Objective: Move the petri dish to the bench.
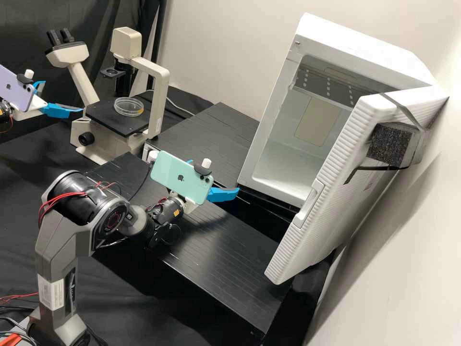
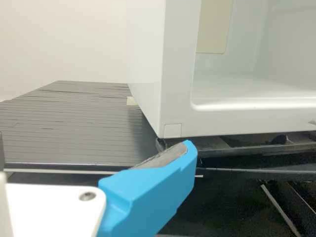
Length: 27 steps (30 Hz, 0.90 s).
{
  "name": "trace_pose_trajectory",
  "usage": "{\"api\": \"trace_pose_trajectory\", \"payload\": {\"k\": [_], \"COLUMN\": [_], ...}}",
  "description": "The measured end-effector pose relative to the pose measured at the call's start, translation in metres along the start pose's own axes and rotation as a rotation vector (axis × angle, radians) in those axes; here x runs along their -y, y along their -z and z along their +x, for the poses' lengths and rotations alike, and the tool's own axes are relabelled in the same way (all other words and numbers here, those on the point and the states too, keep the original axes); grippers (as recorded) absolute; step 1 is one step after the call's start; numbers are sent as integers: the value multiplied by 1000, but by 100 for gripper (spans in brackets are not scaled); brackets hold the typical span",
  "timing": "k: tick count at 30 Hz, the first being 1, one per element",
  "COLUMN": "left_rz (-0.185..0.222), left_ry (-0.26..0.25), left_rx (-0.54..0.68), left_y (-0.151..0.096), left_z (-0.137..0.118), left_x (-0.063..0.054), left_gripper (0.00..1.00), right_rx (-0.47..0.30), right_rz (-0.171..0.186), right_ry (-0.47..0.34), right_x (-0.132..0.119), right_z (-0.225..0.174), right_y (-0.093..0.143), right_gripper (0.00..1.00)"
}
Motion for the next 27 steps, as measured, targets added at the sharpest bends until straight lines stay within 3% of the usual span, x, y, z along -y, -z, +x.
{"api": "trace_pose_trajectory", "payload": {"k": [12,16,21,27], "left_rz": [0,0,0,0], "left_ry": [0,0,0,0], "left_rx": [0,0,0,0], "left_y": [0,0,0,0], "left_z": [0,0,0,0], "left_x": [0,0,0,0], "left_gripper": [100,100,100,100], "right_rx": [2,-29,-195,-403], "right_rz": [0,26,36,-19], "right_ry": [2,2,32,122], "right_x": [1,4,18,44], "right_z": [-6,-25,-58,-82], "right_y": [-1,4,39,89], "right_gripper": [100,100,100,100]}}
